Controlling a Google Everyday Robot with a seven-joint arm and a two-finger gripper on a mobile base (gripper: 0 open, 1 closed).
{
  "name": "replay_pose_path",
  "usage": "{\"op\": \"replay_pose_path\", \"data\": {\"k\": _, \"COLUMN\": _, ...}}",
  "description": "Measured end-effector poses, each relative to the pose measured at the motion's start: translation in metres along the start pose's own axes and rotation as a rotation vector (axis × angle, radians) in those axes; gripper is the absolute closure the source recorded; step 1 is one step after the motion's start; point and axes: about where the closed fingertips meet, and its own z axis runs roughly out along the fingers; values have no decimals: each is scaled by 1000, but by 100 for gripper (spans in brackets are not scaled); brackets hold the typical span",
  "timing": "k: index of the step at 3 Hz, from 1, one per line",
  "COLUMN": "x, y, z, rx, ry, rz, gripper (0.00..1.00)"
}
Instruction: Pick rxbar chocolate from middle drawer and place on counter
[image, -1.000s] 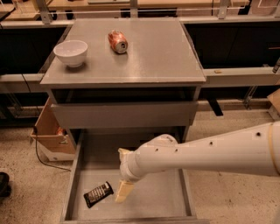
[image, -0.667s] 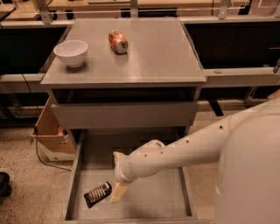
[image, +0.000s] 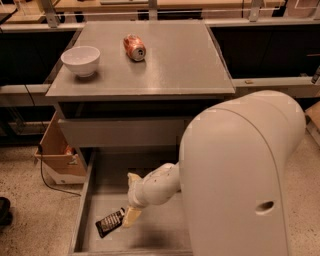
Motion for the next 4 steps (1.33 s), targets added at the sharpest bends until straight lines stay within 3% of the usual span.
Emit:
{"op": "replay_pose_path", "data": {"k": 1, "x": -6, "y": 3, "z": 25, "rx": 19, "ry": -74, "rz": 1, "gripper": 0}}
{"op": "replay_pose_path", "data": {"k": 2, "x": -17, "y": 13, "z": 70, "rx": 16, "ry": -173, "rz": 2, "gripper": 0}}
{"op": "replay_pose_path", "data": {"k": 3, "x": -15, "y": 27, "z": 108, "rx": 0, "ry": -235, "rz": 19, "gripper": 0}}
{"op": "replay_pose_path", "data": {"k": 4, "x": -6, "y": 40, "z": 129, "rx": -17, "ry": -253, "rz": 44, "gripper": 0}}
